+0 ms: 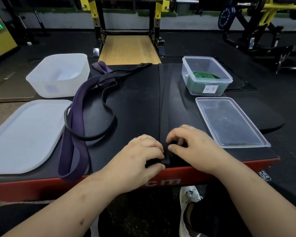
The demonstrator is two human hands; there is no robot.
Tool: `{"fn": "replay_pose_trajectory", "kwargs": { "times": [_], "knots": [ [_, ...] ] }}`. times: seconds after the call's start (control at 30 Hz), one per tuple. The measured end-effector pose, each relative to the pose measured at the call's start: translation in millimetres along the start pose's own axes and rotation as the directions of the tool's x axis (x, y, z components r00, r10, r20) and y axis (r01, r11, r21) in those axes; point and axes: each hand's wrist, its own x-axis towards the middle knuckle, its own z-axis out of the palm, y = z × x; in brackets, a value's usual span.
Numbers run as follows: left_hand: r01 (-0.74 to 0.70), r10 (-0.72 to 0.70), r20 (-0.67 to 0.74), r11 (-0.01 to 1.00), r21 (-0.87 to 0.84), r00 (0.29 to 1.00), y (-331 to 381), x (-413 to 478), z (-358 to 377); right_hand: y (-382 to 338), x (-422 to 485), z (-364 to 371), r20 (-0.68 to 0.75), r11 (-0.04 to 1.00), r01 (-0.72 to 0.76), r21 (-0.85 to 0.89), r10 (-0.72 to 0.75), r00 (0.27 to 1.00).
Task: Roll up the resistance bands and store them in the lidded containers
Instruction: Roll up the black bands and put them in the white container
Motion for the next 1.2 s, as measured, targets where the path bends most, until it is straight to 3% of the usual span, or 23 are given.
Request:
{"fn": "replay_pose_trajectory", "kwargs": {
  "times": [0.17,0.43,0.8,1.0,1.2],
  "knots": [
    [0.06,-0.06,-0.001,0.995,-0.075,0.998,-0.2,3.2,-2.5,-1.4,-14.2,-13.8,0.211,0.994,0.103,0.036,-0.108,0.971],
    [0.133,-0.127,0.047,0.98,-0.149,0.991,-0.6,7.0,-6.0,2.8,-6.5,-2.9,0.19,0.991,0.094,0.092,-0.11,0.976],
    [0.202,-0.213,-0.088,0.973,-0.115,0.973,4.8,13.4,5.0,2.5,-0.3,6.1,0.059,0.99,-0.005,0.141,-0.004,0.998],
    [0.106,-0.106,-0.006,0.993,-0.061,0.994,-1.0,10.8,2.1,4.6,2.8,7.0,0.047,0.992,0.008,0.123,-0.014,0.999],
    [0.078,-0.078,-0.019,0.996,-0.034,0.997,-6.2,16.4,1.0,6.8,-5.2,3.3,0.112,0.995,0.086,0.043,-0.09,0.99]
  ]
}}
